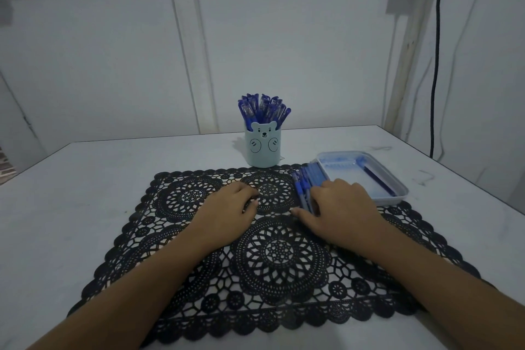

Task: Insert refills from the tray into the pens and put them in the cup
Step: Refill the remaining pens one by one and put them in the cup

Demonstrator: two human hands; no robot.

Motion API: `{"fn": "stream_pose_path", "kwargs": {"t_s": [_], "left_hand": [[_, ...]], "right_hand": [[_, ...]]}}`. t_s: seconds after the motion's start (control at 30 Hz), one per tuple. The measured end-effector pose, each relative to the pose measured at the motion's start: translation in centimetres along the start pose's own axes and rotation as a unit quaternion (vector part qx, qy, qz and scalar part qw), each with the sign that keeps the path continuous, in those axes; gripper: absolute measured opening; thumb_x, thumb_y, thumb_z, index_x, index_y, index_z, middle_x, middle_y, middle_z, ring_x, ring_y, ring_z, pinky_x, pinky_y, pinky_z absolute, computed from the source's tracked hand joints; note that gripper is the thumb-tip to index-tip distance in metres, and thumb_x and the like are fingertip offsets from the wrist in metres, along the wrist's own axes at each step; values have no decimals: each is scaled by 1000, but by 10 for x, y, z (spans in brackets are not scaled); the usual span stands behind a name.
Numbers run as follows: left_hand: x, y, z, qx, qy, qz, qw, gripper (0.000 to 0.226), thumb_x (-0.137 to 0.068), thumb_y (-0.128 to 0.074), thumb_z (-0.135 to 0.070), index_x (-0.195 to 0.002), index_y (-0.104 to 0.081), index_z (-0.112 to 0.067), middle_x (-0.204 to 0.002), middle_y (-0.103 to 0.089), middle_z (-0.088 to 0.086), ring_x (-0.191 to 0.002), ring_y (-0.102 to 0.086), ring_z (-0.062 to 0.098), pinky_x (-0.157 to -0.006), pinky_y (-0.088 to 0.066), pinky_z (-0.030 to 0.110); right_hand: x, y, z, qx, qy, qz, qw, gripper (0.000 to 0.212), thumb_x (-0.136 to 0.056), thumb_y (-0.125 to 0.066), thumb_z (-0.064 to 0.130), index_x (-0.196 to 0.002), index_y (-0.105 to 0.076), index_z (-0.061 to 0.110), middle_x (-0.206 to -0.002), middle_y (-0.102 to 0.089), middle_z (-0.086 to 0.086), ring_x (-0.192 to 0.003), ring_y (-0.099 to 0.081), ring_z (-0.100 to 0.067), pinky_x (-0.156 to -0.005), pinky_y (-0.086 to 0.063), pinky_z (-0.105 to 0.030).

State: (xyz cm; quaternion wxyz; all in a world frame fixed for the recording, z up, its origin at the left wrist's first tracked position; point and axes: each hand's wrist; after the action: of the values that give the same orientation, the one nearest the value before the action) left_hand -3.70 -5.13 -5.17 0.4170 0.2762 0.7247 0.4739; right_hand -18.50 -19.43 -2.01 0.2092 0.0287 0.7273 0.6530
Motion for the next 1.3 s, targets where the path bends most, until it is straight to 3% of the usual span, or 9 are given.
{"fn": "stream_pose_path", "kwargs": {"t_s": [0.2, 0.33, 0.47, 0.8, 0.9, 1.0, 1.13, 1.2, 1.3], "left_hand": [[0, 0, 1, -2, 0, 0, 1000, 34, -96, -37, -31, -126, -51, -20, -128, -49, -6, -115, -45, 9, -98, -35, 26], [1, 1, -1, 1, 0, -1, 1000, 34, -96, -37, -31, -126, -51, -21, -129, -48, -7, -116, -44, 9, -99, -34, 26], [1, 1, 0, -2, -1, -3, 1000, 34, -96, -37, -32, -126, -50, -22, -129, -48, -8, -116, -43, 8, -97, -33, 24], [-1, 12, -13, 116, 47, -12, 992, 37, -96, -36, -41, -113, -61, -21, -109, -62, -8, -93, -53, 4, -80, -39, 21], [-5, 21, -28, 243, 111, -28, 963, 46, -91, -34, -53, -104, -66, -22, -83, -61, -8, -76, -55, 5, -68, -42, 21], [-10, 25, -38, 340, 164, -54, 925, 36, -92, -45, -44, -96, -66, -15, -81, -61, -8, -77, -56, 3, -66, -41, 16], [-9, 35, -45, 603, 249, -20, 758, 21, -93, -50, -20, -95, -59, -1, -81, -65, 9, -69, -66, 14, -64, -55, 25], [-11, 43, -41, 573, 238, -32, 784, 22, -94, -47, -19, -105, -57, -2, -79, -61, 7, -62, -62, 12, -58, -54, 23], [-11, 56, -35, 392, 167, -37, 904, 23, -95, -45, -24, -113, -57, -15, -76, -58, 1, -61, -54, 11, -53, -51, 21]], "right_hand": [[4, 4, 9, 35, 10, 20, 999, 46, -91, -36, 52, -61, -27, 20, -63, -33, 5, -70, -41, -17, -71, -31, -31], [8, 2, 11, 22, 32, -6, 999, 28, -94, -37, 35, -75, -43, 15, -69, -37, 3, -71, -41, -17, -69, -30, -29], [10, 2, 12, 6, 37, 4, 999, 32, -95, -34, 42, -81, -44, 16, -73, -36, 3, -73, -40, -16, -70, -34, -30], [6, 0, 14, -193, -25, -95, 976, 29, -88, -48, 39, -79, -59, 14, -77, -57, 2, -70, -54, -13, -68, -46, -30], [9, -4, 25, -215, 36, -141, 966, 29, -84, -48, 41, -71, -56, 17, -70, -51, 6, -63, -49, -12, -64, -41, -30], [10, -10, 30, -213, 96, -184, 955, 35, -79, -39, 46, -62, -53, 19, -61, -42, 12, -54, -40, -6, -58, -33, -28], [9, -12, 25, -216, 132, -171, 952, 45, -85, -32, 49, -71, -59, 17, -65, -45, 10, -58, -42, -7, -56, -37, -28], [8, -10, 20, -244, 117, -180, 946, 48, -86, -30, 49, -80, -63, 15, -72, -48, 10, -65, -45, -6, -57, -37, -21], [5, -9, 12, -281, 95, -233, 926, 40, -89, -35, 41, -99, -63, 14, -89, -52, 8, -81, -47, -4, -69, -36, -14]]}}
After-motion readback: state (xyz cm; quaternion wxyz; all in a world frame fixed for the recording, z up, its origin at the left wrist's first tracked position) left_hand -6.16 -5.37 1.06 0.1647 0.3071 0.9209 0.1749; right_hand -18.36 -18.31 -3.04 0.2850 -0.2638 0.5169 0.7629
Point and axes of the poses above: each hand's wrist, its own x-axis away from the middle knuckle, its own y-axis out of the back of the hand, z = x × y
